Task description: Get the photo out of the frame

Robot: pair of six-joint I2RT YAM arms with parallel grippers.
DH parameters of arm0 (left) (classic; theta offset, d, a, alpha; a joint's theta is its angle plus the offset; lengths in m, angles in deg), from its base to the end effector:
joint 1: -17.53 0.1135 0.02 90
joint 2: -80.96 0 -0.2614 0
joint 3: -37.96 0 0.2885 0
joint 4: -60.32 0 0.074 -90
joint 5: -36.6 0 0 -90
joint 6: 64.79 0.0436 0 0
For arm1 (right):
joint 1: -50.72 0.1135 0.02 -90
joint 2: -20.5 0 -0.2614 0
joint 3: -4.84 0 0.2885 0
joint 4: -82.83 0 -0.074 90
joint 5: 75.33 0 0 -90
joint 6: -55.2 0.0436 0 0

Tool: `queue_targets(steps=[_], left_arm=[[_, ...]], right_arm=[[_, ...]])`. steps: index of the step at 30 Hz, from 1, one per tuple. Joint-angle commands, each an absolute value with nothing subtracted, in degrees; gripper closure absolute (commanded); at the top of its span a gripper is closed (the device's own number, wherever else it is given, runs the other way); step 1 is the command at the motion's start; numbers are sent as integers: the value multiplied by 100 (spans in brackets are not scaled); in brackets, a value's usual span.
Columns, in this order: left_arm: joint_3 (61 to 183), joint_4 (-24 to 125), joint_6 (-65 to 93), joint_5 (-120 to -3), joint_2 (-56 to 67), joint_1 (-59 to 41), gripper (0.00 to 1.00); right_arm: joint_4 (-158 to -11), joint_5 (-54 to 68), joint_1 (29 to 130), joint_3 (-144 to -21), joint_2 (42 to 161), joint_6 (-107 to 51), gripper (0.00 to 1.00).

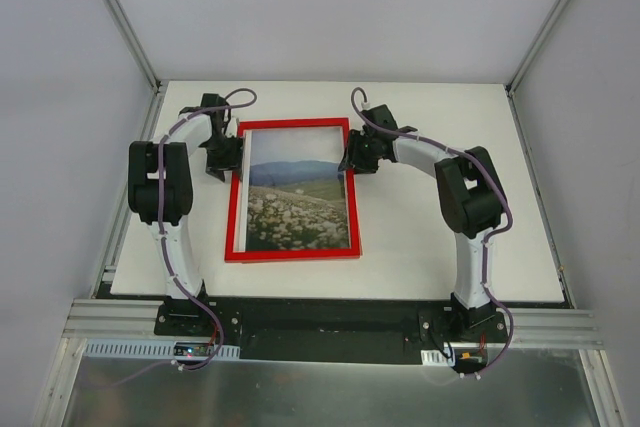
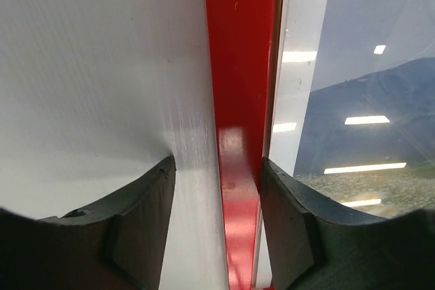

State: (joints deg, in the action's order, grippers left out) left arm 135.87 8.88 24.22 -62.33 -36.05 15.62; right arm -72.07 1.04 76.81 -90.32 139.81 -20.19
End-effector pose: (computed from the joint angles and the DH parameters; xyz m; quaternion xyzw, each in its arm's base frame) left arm 0.4499 -0.0218 0.1416 0.0210 0.9825 -0.0810 0.1665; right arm 0.4330 0.2235 0.1352 -0.1342 0.9220 0.2245 0.2854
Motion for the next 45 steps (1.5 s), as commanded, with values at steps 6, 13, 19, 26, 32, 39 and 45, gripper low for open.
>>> queue_targets(steps=[6,13,19,26,32,39,45], left_arm=[[13741,675,2468,-6175,-3673,1437,64],[13803,649,2468,-6245,-3576,1401,91],[13926,578,2442,-6473,-3427,1393,100],[14128,429,2345,-6693,-3190,1349,100],[14295,218,2284,-6843,-2935,1296,100],[14418,33,2152,-7193,-2759,1138,100],[14751,-2,1985,-7502,-2908,629,100]], right_arm=[[-6425,579,7674,-9030,14091,-2399,67],[-6249,632,7683,-9145,14021,-2469,76],[-6109,254,7683,-9303,13898,-2671,64],[-5942,184,7683,-9540,13792,-2680,95],[-5696,78,7630,-9830,13652,-2706,99],[-5415,69,7393,-10094,13344,-3101,99],[-4984,87,6822,-10191,13239,-3830,99]])
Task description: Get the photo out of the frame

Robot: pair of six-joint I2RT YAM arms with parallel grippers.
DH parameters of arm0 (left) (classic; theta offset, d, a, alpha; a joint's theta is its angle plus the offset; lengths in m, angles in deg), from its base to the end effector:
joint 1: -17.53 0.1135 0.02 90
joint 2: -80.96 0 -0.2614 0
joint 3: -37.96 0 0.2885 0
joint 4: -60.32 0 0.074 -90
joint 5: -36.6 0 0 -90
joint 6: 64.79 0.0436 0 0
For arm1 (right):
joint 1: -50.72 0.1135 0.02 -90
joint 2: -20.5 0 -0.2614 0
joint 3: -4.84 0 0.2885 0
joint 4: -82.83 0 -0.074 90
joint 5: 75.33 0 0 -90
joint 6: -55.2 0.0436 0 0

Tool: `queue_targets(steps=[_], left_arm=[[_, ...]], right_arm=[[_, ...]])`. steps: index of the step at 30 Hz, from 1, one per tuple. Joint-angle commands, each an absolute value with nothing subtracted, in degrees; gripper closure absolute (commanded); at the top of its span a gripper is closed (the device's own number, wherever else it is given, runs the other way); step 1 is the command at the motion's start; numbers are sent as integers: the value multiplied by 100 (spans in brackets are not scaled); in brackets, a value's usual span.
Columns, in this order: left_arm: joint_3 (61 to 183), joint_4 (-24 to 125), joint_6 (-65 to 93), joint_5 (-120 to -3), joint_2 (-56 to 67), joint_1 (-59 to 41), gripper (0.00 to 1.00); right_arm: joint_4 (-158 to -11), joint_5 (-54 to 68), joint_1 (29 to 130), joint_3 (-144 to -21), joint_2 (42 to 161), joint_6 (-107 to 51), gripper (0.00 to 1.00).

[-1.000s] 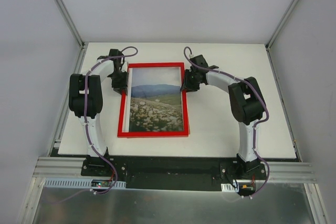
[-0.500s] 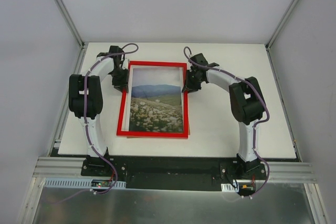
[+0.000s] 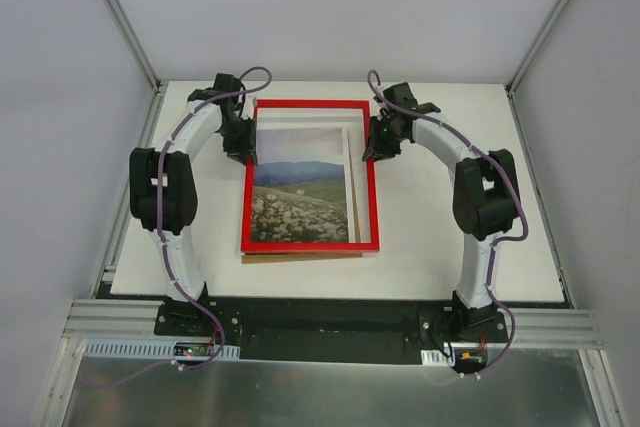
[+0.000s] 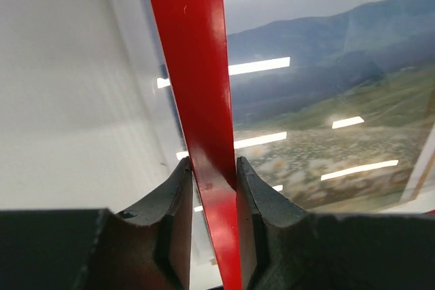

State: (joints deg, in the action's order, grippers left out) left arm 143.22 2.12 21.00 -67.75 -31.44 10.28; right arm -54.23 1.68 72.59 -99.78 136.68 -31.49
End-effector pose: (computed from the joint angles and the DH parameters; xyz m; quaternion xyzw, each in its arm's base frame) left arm 0.4494 -0.0681 0.2137 0.0524 0.9682 -0.1426 0.1986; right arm 0.4470 0.1900 0.1954 -0.1866 0.9283 0.1712 0.2721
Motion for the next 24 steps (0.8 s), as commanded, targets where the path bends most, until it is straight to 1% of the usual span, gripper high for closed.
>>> queue_targets(steps=[1,11,17,24], left_arm=[[14839,-2,1968,-7537,-2969,515,100],[16385,-2,1563,-8073,-4251,-663,100],[17405,7,1379,-8328,-5192,-1261,100],[18241,182,1071,-8680,-5940,-1709,100]], right_arm=[[-4940,96,6673,-10139,13204,-3953,99],[-4737,96,5091,-9514,12773,-5043,99],[-4527,-36,4045,-9610,12948,-5553,99],[-4412,-115,3385,-9804,13247,-6037,99]])
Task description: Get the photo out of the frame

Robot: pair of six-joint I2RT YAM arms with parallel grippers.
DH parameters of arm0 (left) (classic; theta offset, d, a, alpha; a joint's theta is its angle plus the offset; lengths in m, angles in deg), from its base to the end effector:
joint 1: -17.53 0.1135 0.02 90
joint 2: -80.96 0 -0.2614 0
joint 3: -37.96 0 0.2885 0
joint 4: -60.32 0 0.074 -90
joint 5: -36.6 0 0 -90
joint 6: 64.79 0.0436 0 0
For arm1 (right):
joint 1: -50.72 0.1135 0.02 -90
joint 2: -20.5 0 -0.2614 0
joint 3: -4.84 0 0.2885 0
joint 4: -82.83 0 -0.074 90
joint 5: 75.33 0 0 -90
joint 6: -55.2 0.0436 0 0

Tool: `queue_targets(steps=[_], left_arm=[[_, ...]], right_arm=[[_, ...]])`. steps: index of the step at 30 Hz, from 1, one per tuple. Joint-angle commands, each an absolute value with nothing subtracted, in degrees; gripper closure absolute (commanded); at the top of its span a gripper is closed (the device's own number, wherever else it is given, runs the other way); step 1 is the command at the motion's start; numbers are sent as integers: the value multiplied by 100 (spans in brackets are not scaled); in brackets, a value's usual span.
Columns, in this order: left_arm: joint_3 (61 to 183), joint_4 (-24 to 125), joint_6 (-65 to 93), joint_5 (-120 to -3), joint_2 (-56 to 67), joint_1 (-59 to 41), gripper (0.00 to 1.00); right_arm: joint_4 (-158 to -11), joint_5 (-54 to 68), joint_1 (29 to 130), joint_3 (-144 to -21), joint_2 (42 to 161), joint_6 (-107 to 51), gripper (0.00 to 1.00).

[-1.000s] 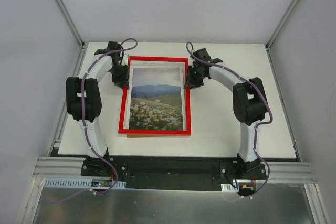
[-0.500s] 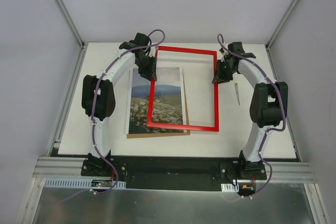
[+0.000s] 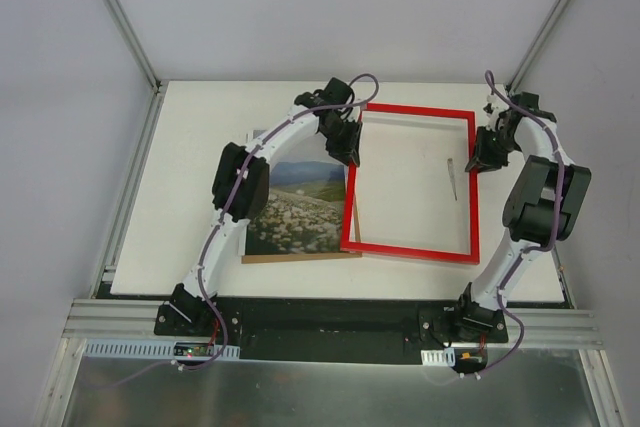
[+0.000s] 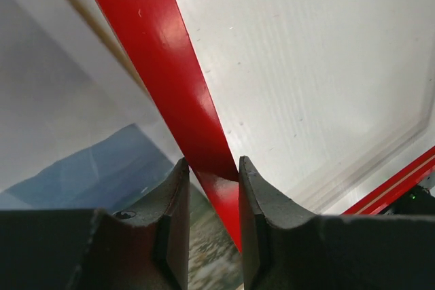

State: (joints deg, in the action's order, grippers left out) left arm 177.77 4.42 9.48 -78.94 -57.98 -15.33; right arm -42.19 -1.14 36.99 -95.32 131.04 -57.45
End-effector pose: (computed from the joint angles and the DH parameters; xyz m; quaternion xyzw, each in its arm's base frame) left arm 0.4690 -0.3254 0.1967 0.2042 0.9099 -0.3127 0.1803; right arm 0.4340 -0.0938 0.2009 -0.1045 0.9625 0.0617 0.2427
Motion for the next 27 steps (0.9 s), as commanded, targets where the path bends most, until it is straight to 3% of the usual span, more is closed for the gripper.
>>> queue_targets(steps=[1,9,16,21,27], left_arm=[[18346,217,1019,-8732,-6036,-1762,100],[18751,788,641,-8943,-6459,-2026,99],[18778,1114,447,-9014,-6687,-2088,86],[18716,1158,447,-9031,-6758,-2096,69],[18663,1176,499,-8996,-6741,-2097,40]], right_arm=[[-4404,-89,3315,-9813,13317,-6098,99],[-4395,140,3016,-10278,14002,-6301,99],[-4430,350,2857,-10700,14442,-6415,99],[-4456,465,2822,-11007,14697,-6512,99],[-4518,702,2805,-11298,14917,-6652,94]])
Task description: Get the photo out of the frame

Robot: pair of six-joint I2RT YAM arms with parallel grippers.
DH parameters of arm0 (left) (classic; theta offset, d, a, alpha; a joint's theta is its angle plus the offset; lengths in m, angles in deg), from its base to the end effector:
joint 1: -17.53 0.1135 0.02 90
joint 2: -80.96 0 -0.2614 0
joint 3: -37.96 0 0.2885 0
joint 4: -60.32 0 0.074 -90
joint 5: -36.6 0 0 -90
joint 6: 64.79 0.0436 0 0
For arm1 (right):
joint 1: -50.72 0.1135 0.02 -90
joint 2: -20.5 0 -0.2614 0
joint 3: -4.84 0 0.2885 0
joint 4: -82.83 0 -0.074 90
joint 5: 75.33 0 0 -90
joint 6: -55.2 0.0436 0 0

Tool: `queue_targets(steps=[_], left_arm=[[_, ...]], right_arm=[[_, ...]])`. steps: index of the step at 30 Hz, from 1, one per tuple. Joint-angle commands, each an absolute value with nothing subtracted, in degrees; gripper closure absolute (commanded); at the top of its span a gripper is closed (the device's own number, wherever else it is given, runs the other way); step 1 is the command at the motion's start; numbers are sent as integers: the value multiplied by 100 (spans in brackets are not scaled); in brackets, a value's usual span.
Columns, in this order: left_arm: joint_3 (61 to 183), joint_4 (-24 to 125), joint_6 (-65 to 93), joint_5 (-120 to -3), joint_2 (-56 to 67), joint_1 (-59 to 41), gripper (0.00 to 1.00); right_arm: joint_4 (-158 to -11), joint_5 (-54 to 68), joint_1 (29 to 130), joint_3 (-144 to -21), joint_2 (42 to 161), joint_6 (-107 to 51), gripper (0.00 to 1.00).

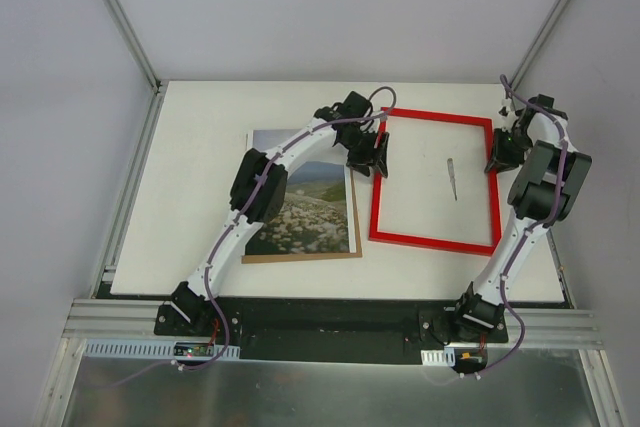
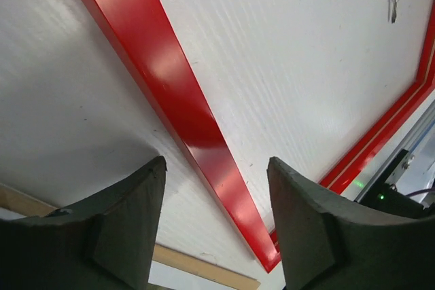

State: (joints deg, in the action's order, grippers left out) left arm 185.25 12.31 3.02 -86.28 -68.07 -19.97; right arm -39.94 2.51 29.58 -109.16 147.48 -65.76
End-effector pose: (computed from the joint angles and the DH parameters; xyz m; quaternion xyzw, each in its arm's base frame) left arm 0.4648 -0.3865 0.1548 0.2165 0.8796 -0.3947 0.1540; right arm 0.4677 -0.1710 0.1478 -0.1020 0.9744 0.0187 0.1993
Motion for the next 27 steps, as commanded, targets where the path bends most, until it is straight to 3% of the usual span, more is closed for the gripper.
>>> queue_targets(steps=[1,4,11,13,15,20,27], left_arm=[[18637,1176,517,-8961,-6723,-2088,35],[18444,1167,675,-8839,-6460,-2044,22],[17575,1167,1246,-8768,-5283,-1605,14],[17154,1158,1422,-8724,-4765,-1395,13],[16749,1123,1597,-8619,-4291,-1123,7],[15835,790,2168,-7926,-3253,-384,5],[14807,420,2890,-6950,-2478,627,1]], right_arm=[[-4527,720,2796,-11342,14943,-6670,93],[-4535,816,2778,-11456,15005,-6670,86],[-4623,939,2778,-11702,14935,-6881,45],[-4649,870,2778,-11641,14716,-6855,38],[-4711,695,2778,-11484,14374,-6750,34],[-4781,150,2953,-10948,13311,-6240,30],[-5001,-431,4139,-10007,11913,-5590,28]])
